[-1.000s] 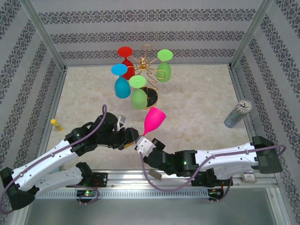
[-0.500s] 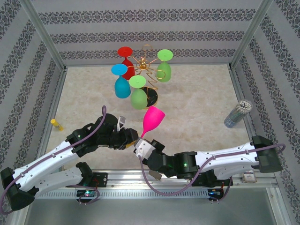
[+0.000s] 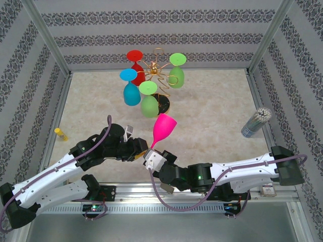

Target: Take the wine glass off the wine glass rack

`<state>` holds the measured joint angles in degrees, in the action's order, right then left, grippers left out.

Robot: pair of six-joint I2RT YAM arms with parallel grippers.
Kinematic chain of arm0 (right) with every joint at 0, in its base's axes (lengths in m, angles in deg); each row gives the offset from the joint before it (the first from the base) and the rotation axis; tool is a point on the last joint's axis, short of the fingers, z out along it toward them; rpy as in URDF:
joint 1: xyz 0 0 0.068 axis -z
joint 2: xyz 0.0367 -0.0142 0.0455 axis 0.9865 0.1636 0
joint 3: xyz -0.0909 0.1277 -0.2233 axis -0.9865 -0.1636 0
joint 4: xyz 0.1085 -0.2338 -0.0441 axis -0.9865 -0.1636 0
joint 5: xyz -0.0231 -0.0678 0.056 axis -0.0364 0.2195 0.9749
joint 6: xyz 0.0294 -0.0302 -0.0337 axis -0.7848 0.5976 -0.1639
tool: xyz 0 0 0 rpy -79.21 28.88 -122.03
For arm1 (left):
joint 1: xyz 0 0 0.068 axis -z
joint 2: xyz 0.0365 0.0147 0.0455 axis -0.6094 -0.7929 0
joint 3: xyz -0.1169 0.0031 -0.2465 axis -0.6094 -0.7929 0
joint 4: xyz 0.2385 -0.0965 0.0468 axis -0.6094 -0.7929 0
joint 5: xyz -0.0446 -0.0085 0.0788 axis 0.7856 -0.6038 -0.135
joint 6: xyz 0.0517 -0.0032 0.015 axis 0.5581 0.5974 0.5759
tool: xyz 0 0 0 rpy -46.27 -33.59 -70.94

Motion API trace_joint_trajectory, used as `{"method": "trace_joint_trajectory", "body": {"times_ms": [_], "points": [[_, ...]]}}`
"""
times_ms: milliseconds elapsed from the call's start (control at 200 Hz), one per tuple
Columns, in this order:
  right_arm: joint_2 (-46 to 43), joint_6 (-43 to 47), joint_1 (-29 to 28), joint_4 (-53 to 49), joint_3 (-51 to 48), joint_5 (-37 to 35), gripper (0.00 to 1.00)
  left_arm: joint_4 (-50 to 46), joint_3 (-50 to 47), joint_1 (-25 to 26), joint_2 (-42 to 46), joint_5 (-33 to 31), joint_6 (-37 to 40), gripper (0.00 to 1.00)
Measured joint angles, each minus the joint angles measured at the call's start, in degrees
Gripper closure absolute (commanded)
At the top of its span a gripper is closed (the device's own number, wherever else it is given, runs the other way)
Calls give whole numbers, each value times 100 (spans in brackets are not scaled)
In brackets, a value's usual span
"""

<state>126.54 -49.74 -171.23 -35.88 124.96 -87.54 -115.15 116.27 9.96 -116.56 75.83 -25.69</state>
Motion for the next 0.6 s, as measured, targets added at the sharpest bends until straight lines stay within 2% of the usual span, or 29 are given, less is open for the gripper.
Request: {"method": "trace_joint_trajectory", "body": {"times_ms": [340, 480, 600], "points": [[11, 127, 2, -31, 0, -24, 100, 203, 0, -33, -94, 9, -131, 84], [11, 127, 2, -59, 0, 26, 100, 313, 0, -37, -105, 4, -232, 100], [7, 125, 2, -68, 0, 48, 100, 326, 0, -37, -109, 2, -249, 100]]}}
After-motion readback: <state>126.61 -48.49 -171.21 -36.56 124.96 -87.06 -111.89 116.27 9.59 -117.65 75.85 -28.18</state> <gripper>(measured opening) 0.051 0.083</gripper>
